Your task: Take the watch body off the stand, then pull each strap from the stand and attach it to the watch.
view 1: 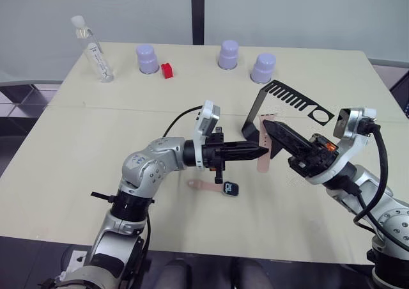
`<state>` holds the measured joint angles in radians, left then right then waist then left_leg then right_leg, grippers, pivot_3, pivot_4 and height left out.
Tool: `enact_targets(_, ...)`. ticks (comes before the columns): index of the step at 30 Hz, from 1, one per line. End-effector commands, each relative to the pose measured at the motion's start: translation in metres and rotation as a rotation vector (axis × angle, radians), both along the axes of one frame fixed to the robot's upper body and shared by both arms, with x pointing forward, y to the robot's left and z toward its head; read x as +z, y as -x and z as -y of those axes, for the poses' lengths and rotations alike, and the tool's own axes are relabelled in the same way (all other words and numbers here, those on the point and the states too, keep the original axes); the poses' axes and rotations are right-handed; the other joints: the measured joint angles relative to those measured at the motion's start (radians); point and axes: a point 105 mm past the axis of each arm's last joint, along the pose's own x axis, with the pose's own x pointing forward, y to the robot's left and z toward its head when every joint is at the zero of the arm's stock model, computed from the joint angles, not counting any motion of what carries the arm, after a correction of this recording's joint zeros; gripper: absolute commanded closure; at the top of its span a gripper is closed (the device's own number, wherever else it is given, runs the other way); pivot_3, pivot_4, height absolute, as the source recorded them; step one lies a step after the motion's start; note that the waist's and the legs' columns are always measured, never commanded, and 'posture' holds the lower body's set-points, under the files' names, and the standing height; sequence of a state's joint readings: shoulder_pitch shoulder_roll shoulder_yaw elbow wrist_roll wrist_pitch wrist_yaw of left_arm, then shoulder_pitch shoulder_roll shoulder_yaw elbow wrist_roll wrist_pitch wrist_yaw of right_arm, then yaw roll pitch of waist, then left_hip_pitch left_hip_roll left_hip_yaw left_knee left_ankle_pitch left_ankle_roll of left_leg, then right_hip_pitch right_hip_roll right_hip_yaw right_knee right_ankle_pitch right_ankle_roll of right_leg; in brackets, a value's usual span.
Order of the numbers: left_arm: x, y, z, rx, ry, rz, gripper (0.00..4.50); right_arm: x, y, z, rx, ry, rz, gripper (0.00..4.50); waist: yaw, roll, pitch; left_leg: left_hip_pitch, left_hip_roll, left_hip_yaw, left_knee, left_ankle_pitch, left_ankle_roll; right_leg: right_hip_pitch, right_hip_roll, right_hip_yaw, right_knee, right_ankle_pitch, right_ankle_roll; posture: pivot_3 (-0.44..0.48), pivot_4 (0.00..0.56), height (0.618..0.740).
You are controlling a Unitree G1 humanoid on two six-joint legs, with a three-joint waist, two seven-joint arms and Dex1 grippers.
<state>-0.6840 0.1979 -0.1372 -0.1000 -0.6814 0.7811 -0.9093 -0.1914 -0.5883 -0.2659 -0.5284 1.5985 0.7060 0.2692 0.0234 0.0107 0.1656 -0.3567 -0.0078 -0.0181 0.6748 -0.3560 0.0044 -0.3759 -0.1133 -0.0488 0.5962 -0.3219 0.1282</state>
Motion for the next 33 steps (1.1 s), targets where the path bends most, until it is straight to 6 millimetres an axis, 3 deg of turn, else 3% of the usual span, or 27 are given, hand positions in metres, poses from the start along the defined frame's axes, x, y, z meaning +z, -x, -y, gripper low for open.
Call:
enact_targets(1, 0.010, 0.006, 0.002, -0.023, 0.027, 0.040, 4.50, 0.013, 0.007, -0.003, 0.017, -0.017, 0.049, 4.41, 0.000, 0.000, 0.000, 0.000, 0.000, 0.000, 0.000, 0.000, 0.000, 0.000, 0.000, 0.000, 0.000, 0.000, 0.000, 0.000, 0.150, 0.740)
enact_targets(18, 0.009, 0.005, 0.000, -0.032, 0.013, 0.026, 4.50, 0.013, 0.010, -0.002, 0.026, 0.012, 0.042, 4.41, 0.000, 0.000, 0.000, 0.000, 0.000, 0.000, 0.000, 0.000, 0.000, 0.000, 0.000, 0.000, 0.000, 0.000, 0.000, 0.000, 0.150, 0.740)
enact_targets(21, 0.010, 0.010, -0.005, -0.071, 0.014, 0.012, 3.58, 0.015, 0.011, -0.001, 0.024, 0.021, 0.050, 4.50, -0.001, 0.000, 0.000, 0.000, 0.000, 0.000, 0.000, 0.000, 0.000, 0.000, 0.000, 0.000, 0.000, 0.000, 0.000, 0.000, 0.150, 0.740)
enact_targets(25, 0.012, 0.001, -0.019, -0.018, -0.031, 0.050, 1.57, 0.015, 0.016, 0.003, 0.016, 0.131, 0.086, 4.50, 0.000, 0.000, 0.000, 0.000, 0.000, 0.000, 0.000, 0.000, 0.000, 0.000, 0.000, 0.000, 0.000, 0.000, 0.000, 0.000, 0.150, 0.740)
enact_targets(28, -0.002, -0.003, -0.036, 0.021, -0.158, 0.142, 0.04, 0.013, 0.022, 0.006, -0.004, 0.276, 0.124, 4.50, 0.000, 0.000, 0.000, 0.000, 0.000, 0.000, -0.001, 0.000, 0.000, 0.000, 0.000, 0.000, -0.001, 0.000, 0.000, 0.000, 0.150, 0.740)
enact_targets(33, -0.046, -0.014, -0.049, 0.113, -0.442, 0.337, 0.04, -0.011, 0.043, 0.003, 0.057, 0.562, 0.162, 4.50, 0.006, 0.000, 0.000, 0.001, 0.000, 0.001, -0.005, 0.001, 0.001, 0.001, 0.000, -0.001, -0.004, 0.000, 0.000, 0.000, 0.150, 0.740)
